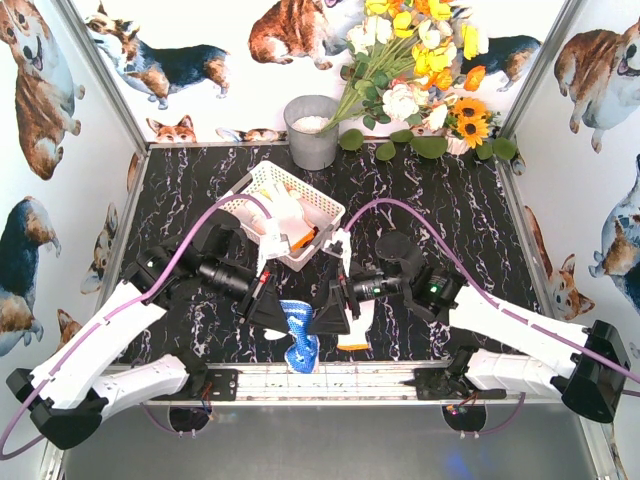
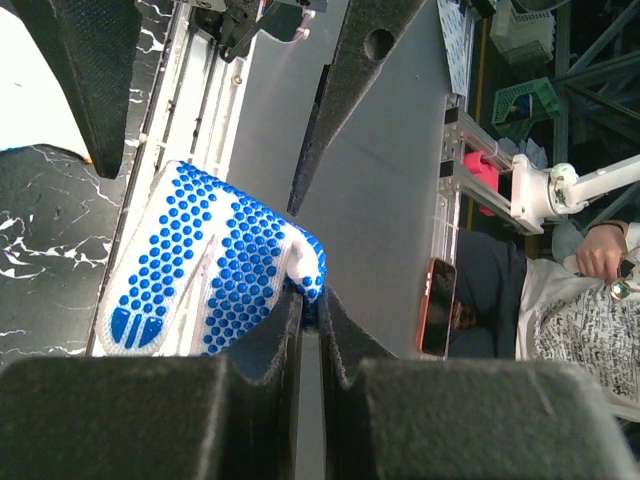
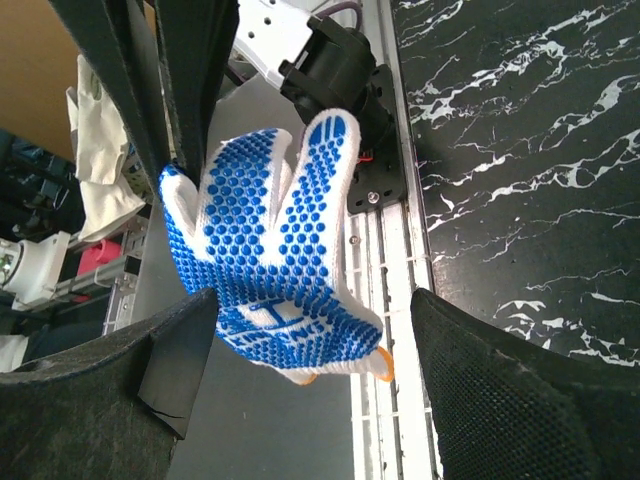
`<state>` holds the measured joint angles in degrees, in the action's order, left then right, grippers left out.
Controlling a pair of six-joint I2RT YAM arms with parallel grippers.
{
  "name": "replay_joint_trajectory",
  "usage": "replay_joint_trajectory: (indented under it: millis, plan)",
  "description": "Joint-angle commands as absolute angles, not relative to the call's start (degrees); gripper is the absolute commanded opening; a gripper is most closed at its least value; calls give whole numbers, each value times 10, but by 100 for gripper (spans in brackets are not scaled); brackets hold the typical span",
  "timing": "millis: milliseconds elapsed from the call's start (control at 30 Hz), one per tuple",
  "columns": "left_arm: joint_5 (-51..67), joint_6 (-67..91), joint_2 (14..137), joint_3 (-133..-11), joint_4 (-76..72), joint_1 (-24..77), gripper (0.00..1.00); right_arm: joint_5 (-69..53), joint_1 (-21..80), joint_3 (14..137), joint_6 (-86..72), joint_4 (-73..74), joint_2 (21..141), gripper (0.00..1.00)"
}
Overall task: Put the gloves into the storage basket
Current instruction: Pick up the glove from the center of the board.
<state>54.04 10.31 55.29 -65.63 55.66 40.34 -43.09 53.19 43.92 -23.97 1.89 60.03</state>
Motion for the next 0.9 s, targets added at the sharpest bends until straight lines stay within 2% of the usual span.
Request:
replay_joint_trajectory:
  millis: [0,333,500,533,667,767,800,867]
  plan:
    - [558,91,556,-674,557,413,0,-450,531,474,-220,-16,604,80]
    - [535,75,560,-693,560,420,0,-510,532,475,-265,-73,627,79]
    - [500,63,558,-695,564,419,0,-541,532,450,-304,-106,621,72]
    - [493,62,559,-694,564,419,0,-542,532,445,-310,-110,618,67]
    - [461,62,559,-693,559,418,0,-524,532,432,-315,-97,606,37]
    - [424,65,558,-691,552,418,0,-500,531,429,-308,-65,599,7]
    - [413,68,558,-687,549,418,0,-490,530,427,-308,-57,597,0]
    - [390,79,558,-676,536,418,0,-465,529,419,-310,-44,592,0]
